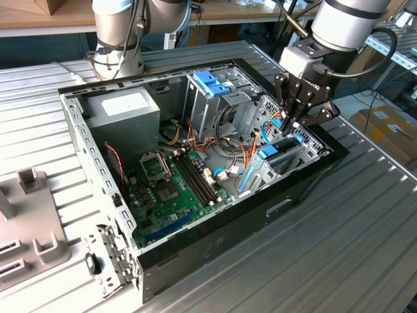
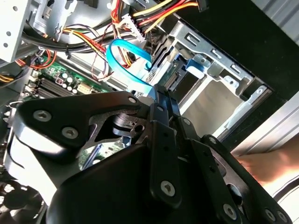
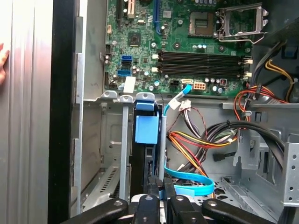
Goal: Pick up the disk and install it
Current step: 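Insert the first disk wire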
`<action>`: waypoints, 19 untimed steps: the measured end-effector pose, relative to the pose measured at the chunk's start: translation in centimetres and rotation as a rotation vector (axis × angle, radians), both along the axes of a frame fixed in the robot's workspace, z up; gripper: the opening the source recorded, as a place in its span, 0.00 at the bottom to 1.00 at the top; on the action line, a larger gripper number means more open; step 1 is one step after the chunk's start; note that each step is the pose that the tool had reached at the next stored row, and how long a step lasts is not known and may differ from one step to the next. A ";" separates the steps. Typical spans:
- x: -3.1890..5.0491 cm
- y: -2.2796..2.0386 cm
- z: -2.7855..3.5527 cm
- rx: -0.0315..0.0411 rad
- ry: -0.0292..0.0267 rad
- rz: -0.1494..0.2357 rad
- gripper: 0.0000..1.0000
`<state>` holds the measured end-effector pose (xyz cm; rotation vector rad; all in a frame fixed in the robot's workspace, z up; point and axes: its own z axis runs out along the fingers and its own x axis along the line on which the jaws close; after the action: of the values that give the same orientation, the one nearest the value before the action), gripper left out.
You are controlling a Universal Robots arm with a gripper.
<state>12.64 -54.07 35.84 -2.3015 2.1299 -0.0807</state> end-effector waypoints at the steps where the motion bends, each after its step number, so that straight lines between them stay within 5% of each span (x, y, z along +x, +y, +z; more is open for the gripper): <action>1: -0.01 -0.02 0.00 0.0000 -0.0034 0.006 0.16; 6: -0.35 -0.28 -0.02 0.0006 -0.0166 0.021 0.16; 9: -0.65 -0.43 -0.04 0.0077 -0.0207 0.024 0.16; 11: -0.77 -0.53 -0.04 0.0212 -0.0244 0.025 0.16; 12: -0.80 -0.59 -0.04 0.0311 -0.0260 0.025 0.16; 13: -0.87 -0.80 -0.03 0.0500 -0.0295 0.026 0.16; 14: -1.00 -1.26 -0.05 0.0564 -0.0334 0.027 0.16; 19: -1.64 -1.78 -0.14 0.0593 -0.0394 0.027 0.16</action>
<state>10.99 -55.85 35.69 -2.2755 2.0538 -0.0613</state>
